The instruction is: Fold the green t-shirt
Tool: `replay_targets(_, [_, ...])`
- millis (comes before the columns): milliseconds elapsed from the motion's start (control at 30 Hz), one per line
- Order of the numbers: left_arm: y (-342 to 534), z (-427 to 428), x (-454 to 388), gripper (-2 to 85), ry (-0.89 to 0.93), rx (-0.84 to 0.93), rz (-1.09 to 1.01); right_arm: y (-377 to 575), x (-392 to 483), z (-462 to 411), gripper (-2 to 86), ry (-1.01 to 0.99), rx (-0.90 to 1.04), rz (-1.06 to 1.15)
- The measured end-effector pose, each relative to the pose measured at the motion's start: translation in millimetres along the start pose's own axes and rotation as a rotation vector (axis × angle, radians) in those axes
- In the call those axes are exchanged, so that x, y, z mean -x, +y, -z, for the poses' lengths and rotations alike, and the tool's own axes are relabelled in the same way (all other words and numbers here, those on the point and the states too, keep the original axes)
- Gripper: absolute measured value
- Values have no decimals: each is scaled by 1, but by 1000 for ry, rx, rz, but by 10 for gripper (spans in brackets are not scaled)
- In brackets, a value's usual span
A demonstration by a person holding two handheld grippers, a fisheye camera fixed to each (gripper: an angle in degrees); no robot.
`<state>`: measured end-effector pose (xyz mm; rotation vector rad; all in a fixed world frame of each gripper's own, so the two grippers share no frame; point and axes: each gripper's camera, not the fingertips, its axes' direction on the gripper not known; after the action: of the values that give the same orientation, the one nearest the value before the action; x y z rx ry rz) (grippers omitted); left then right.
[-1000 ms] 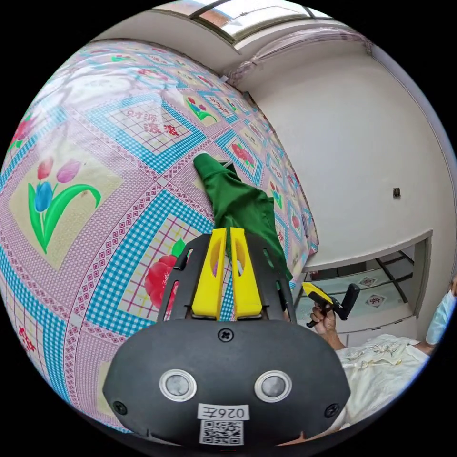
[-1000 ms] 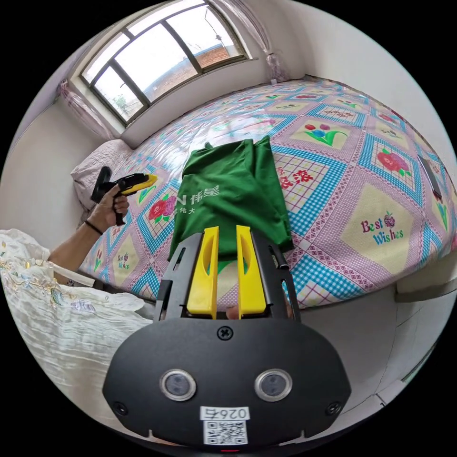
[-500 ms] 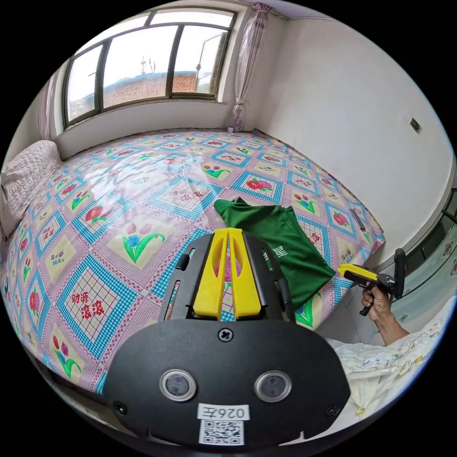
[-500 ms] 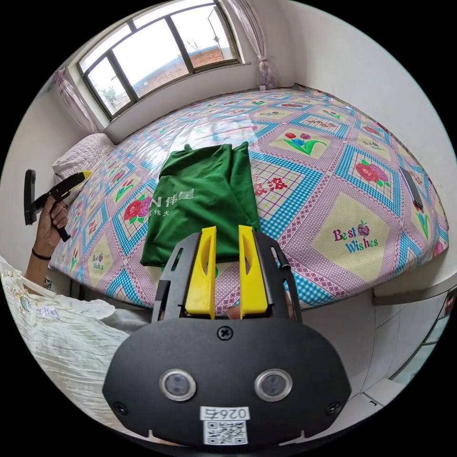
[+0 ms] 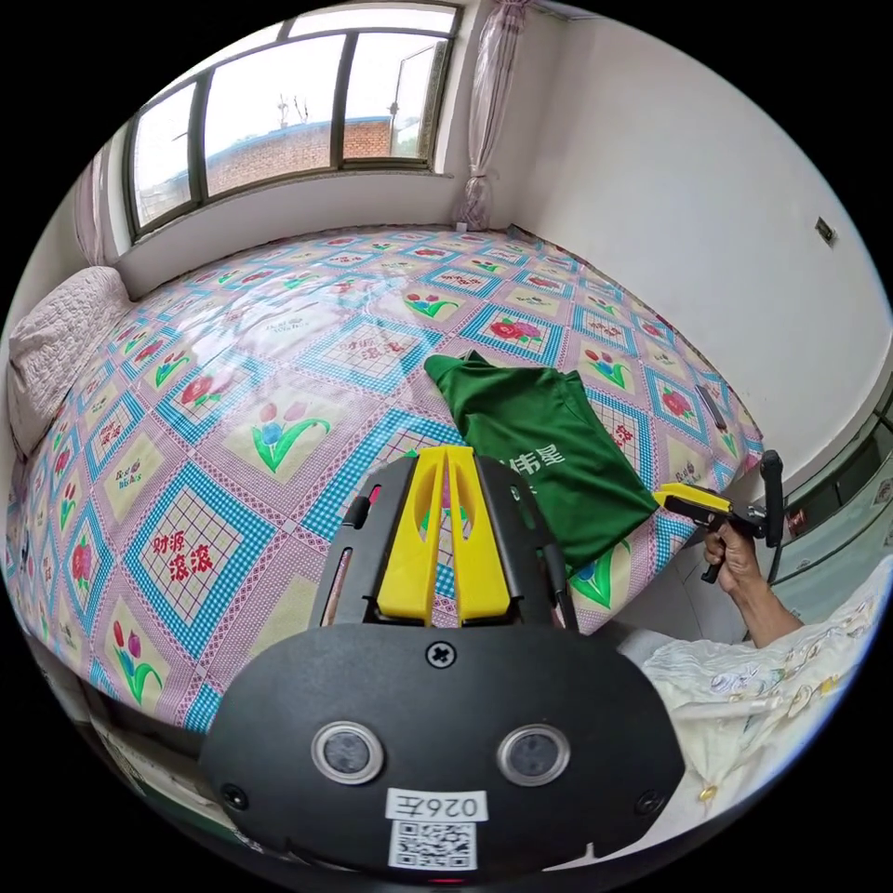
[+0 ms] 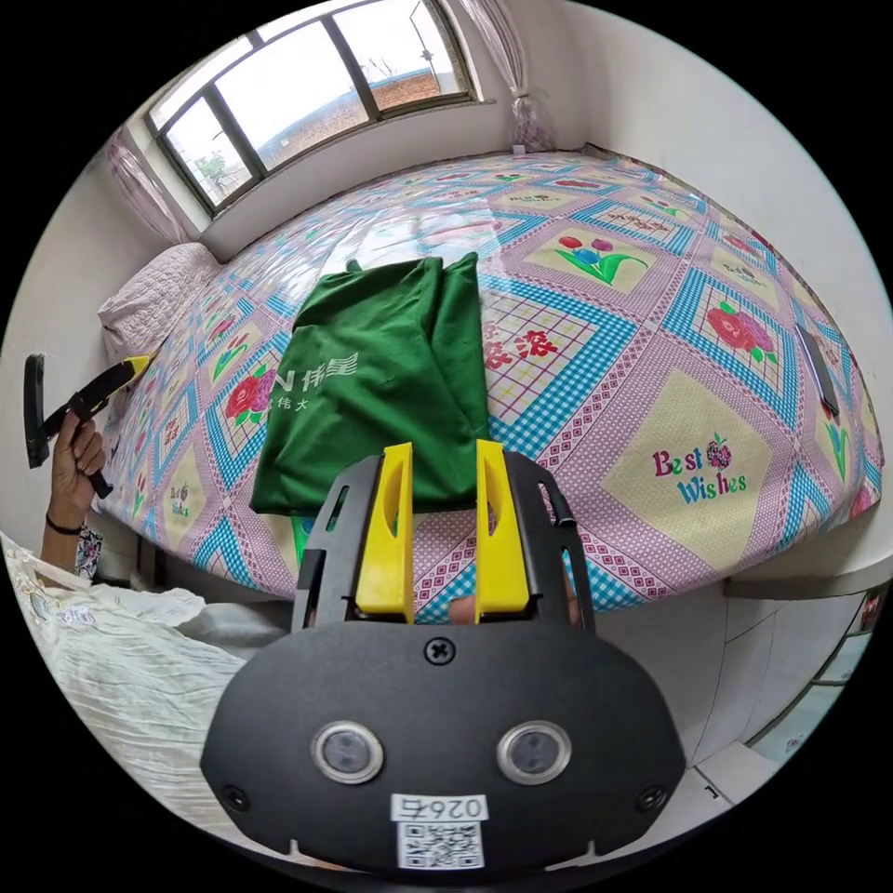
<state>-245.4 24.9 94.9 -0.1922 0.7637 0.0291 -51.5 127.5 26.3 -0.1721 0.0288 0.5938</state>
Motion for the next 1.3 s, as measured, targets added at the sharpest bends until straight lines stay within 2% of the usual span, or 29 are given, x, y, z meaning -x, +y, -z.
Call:
replay_targets(167, [5,0,3,-10,36,33,32,-12,-5,-27,61,6,53,25])
replay_targets(267, [4,2,4,-10,29,42,47,-19,-8,-43,17,-12,98,46])
replay_targets(500, [3,3,16,-10,63,49,110,-23,-19,-50,-14,-44,79,51])
replay_targets(633, [3,3,22,-10,71,55,125,-27,-24,-47,-2,-79,28,38])
replay_targets(767, [4,6,31,-10,80,50,144,-34,-24,-53,69,-40,2,55])
replay_targets(833, [5,7,36,-10,78,52,150,-40,-25,-63,75,-26,28,63])
replay_targets(900, [5,7,40,-10,76,59,157,-46,-29,-75,39,-11,75,67])
replay_targets(967, [4,9,46,-10,72,59,165,-51,-28,-73,-4,5,42,67])
replay_targets(1033, [3,11,51,-10,64,56,169,-53,-21,-67,-12,-9,16,110])
replay_targets(1100, [1,13,56,-10,56,52,176,-56,-11,-63,-15,-80,-2,144])
replay_targets(1300, [-8,13,74,-10,45,34,212,-71,58,-68,-16,-478,21,347])
